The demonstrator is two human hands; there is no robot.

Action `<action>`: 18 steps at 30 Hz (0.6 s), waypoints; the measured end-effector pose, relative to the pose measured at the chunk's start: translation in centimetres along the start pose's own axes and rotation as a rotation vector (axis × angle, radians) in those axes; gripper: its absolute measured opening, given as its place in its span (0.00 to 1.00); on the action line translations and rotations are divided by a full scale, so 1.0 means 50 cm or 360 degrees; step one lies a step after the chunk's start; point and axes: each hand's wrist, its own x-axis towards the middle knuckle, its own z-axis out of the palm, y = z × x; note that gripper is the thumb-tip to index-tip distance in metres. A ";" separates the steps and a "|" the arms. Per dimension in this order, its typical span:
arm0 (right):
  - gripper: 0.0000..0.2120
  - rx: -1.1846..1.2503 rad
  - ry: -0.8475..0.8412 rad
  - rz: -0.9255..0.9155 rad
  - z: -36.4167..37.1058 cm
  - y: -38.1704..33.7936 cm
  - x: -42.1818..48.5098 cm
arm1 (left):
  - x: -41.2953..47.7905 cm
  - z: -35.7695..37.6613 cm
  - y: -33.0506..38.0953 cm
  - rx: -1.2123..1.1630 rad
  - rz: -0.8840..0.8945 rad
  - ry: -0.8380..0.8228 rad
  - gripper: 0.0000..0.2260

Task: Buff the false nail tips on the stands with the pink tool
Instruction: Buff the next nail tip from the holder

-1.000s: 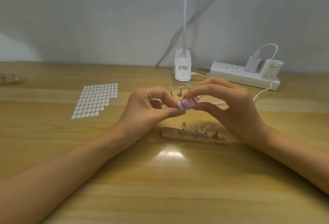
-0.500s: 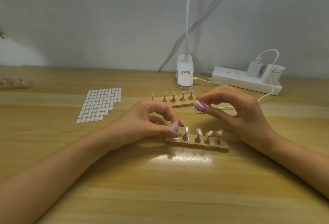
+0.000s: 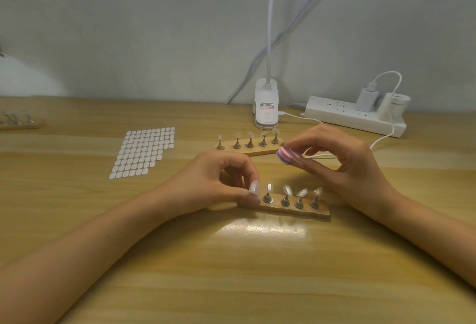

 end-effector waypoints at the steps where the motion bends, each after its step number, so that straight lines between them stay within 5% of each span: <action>1: 0.09 0.0004 -0.0002 0.0001 0.000 0.000 0.000 | 0.001 0.000 0.000 0.0010 -0.0010 0.0008 0.11; 18: 0.09 0.0026 0.0006 0.0015 0.001 0.001 -0.001 | 0.000 -0.007 0.007 0.0336 -0.0027 0.0018 0.09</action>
